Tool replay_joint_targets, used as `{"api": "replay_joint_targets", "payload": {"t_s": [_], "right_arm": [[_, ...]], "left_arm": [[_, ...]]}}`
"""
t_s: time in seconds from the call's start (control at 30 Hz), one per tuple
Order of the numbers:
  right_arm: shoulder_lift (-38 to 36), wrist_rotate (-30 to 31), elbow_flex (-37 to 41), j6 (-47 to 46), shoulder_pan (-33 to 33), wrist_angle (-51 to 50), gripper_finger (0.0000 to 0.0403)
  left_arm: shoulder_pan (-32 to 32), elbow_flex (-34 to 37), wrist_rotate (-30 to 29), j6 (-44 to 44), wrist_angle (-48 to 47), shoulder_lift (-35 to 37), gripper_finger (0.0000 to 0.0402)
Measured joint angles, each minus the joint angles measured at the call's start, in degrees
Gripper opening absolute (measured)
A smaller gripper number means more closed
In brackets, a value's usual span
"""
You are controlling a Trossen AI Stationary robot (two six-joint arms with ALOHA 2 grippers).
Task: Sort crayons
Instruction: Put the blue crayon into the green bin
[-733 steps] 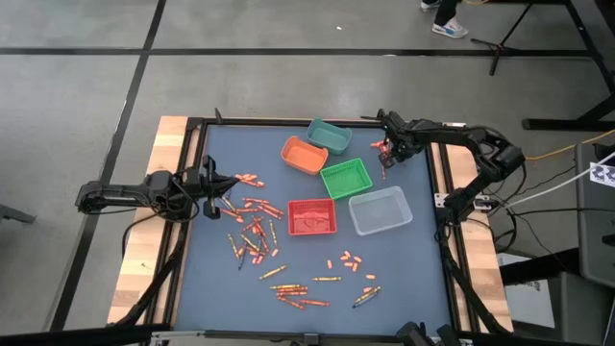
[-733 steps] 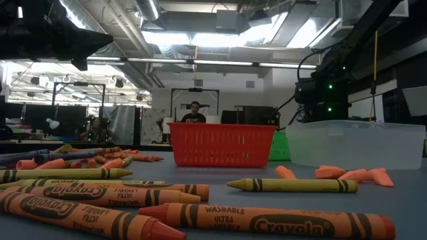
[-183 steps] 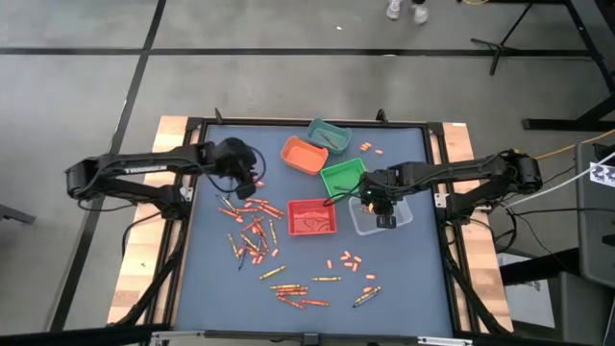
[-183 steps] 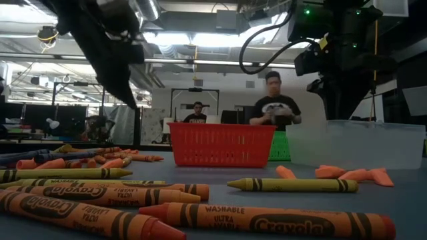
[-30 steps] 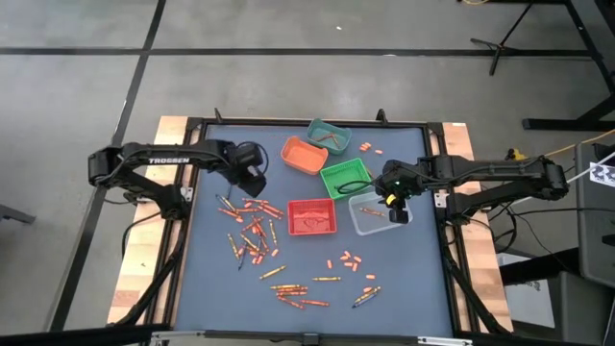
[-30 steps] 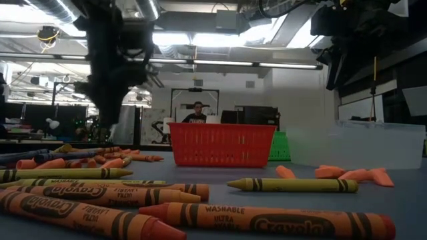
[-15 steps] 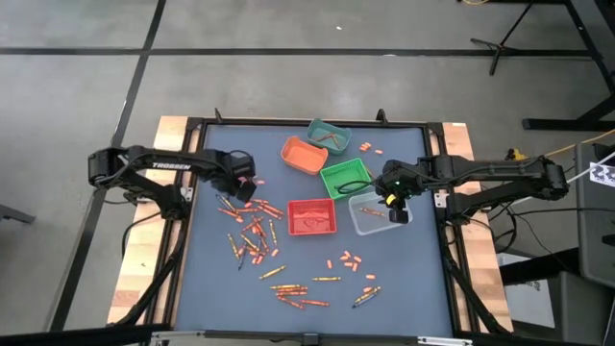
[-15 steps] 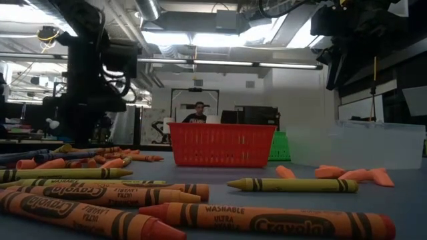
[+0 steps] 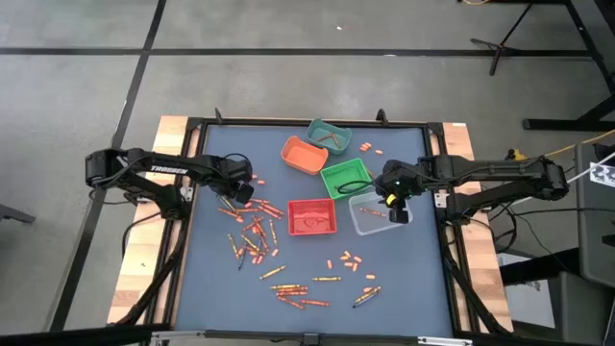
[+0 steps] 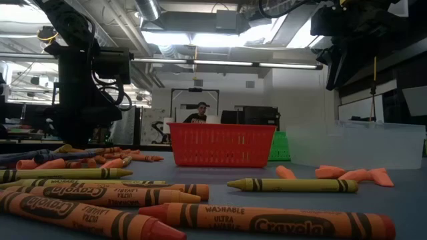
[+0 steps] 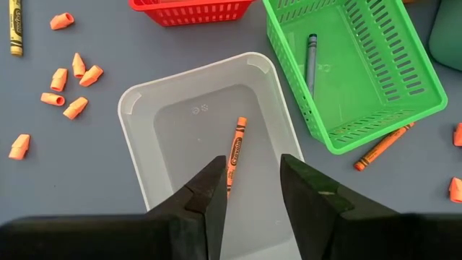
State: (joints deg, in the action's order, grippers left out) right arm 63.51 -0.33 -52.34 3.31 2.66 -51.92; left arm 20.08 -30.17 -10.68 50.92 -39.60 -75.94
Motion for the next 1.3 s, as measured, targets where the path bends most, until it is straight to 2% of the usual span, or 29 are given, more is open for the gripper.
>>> {"api": "replay_joint_targets", "payload": {"t_s": [0.37,0.77,0.93,1.13,1.3], "right_arm": [[0.0,0.12,0.0,0.02,-0.02,-0.07,0.0127],[0.0,0.12,0.0,0.35,-0.02,-2.6,0.0127],[0.0,4.74,0.0,0.44,-0.02,-4.97,0.0127],[0.0,11.59,0.0,0.53,-0.02,-5.7,0.0127],[0.0,15.53,0.0,0.53,-0.02,-5.68,0.0127]], "left_arm": [[0.0,0.02,-0.07,-0.01,0.33,-0.07,0.0023],[0.07,-1.25,0.77,-0.04,-0.22,3.04,0.0017],[0.07,-4.36,3.12,-0.03,1.31,5.91,0.0017],[0.0,-8.22,4.24,-0.9,10.49,6.58,0.0017],[0.0,-8.59,3.97,-3.98,27.36,6.66,0.0017]]}}
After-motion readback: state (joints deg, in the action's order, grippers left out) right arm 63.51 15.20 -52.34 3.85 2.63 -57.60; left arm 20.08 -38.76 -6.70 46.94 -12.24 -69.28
